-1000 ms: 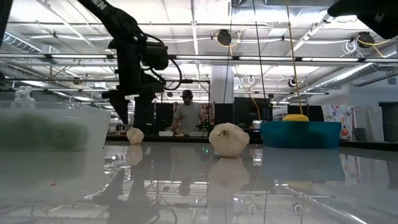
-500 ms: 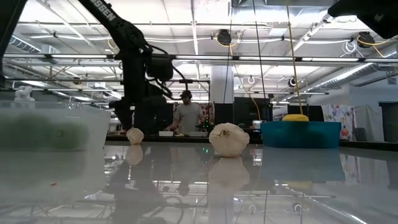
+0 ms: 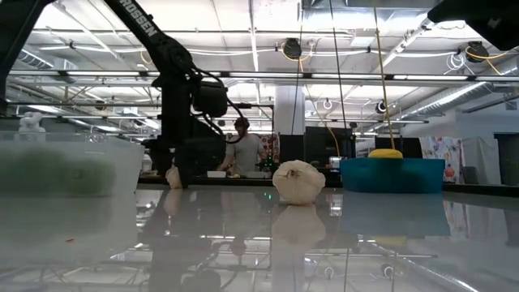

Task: Sort produce into baskets
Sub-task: Put the white garlic into the pink bin

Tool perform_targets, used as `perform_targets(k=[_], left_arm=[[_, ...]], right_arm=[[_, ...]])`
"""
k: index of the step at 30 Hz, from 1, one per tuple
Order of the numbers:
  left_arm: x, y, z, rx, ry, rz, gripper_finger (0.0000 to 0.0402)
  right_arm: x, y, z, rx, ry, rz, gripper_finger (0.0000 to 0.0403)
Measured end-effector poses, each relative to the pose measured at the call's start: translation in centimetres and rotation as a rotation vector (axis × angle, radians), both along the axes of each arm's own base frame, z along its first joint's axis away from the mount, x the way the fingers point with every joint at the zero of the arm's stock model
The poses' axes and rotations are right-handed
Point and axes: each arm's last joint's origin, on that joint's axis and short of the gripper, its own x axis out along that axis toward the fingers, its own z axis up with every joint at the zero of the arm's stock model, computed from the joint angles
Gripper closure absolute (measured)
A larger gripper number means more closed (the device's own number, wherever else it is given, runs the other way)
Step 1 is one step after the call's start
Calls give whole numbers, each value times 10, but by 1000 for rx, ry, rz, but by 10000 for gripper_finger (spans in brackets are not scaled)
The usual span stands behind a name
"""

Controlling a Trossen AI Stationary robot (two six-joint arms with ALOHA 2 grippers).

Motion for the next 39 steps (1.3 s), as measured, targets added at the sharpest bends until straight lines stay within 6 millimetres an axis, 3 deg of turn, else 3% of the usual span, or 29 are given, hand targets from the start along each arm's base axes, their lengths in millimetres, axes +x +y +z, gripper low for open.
perform_targets(k=[11, 16, 22, 29, 35, 39], left_arm=[[2, -4, 0, -17, -10, -13, 256], [10, -17, 3, -78, -65, -63, 253], [37, -48, 22, -128, -310, -206, 227], [75, -114, 61, -154, -701, -460, 225], [98, -198, 89, -134, -1036, -729, 224], [100, -254, 93, -113, -1167, -858, 224]], right_arm=[[0, 0, 0, 46, -12, -20, 245], [0, 0, 0, 96, -21, -46, 245], [1, 1, 1, 115, -29, -51, 245], [0, 1, 0, 121, -26, -58, 245], [0, 1, 0, 166, -28, -72, 245], [0, 2, 0, 233, -6, -60, 245]])
